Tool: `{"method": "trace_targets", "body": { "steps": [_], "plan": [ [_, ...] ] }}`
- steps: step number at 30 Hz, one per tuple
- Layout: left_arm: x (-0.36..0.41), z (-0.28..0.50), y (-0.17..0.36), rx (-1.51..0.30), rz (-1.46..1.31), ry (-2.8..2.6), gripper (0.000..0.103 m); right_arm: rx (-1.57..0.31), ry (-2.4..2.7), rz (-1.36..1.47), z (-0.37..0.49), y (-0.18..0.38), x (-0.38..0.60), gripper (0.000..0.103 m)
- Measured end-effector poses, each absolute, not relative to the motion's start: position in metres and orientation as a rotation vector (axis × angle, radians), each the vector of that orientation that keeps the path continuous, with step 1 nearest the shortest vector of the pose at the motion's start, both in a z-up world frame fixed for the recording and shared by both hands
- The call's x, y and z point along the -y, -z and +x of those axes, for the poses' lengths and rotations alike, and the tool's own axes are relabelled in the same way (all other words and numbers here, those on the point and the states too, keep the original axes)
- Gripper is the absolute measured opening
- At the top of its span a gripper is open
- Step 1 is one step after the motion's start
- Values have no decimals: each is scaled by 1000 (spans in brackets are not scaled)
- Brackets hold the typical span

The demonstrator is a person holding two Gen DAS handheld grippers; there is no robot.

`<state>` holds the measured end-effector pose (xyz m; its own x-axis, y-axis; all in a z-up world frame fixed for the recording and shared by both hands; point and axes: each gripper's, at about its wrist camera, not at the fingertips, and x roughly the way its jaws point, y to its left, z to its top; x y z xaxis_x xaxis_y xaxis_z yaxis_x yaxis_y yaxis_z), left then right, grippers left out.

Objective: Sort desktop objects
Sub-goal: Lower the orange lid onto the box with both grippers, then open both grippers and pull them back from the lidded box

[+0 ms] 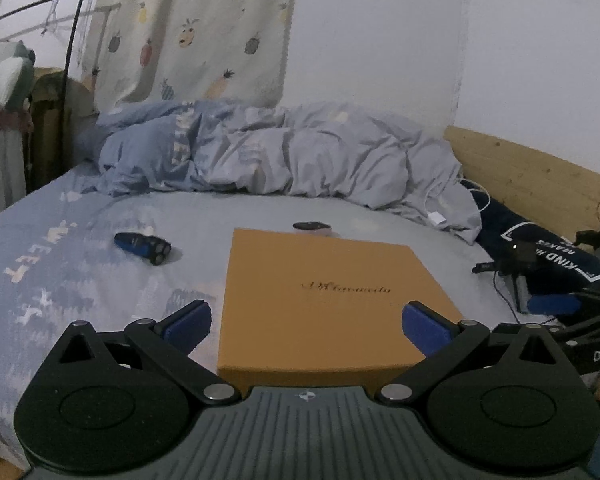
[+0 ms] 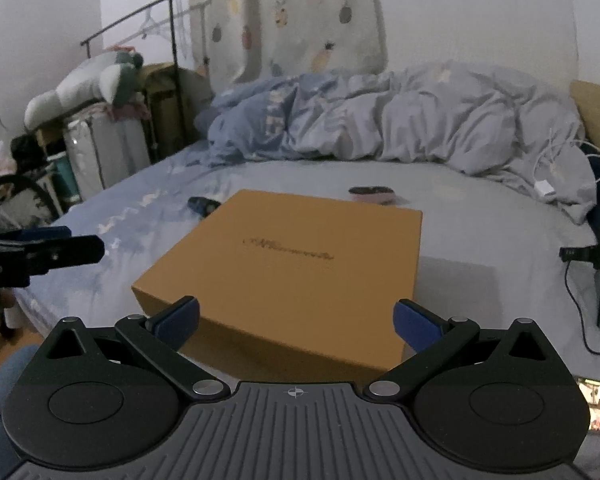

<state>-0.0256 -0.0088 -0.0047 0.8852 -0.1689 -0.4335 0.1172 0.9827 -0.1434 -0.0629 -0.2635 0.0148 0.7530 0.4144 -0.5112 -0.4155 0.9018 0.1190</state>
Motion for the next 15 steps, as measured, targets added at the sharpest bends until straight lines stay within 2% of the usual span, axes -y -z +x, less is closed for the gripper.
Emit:
{"method": "trace_targets", "body": {
  "steps": [15],
  "plan": [
    [27,-26,13,-499,-17,116,103,-593,-462,22,-69,-1,260,103]
  ]
}}
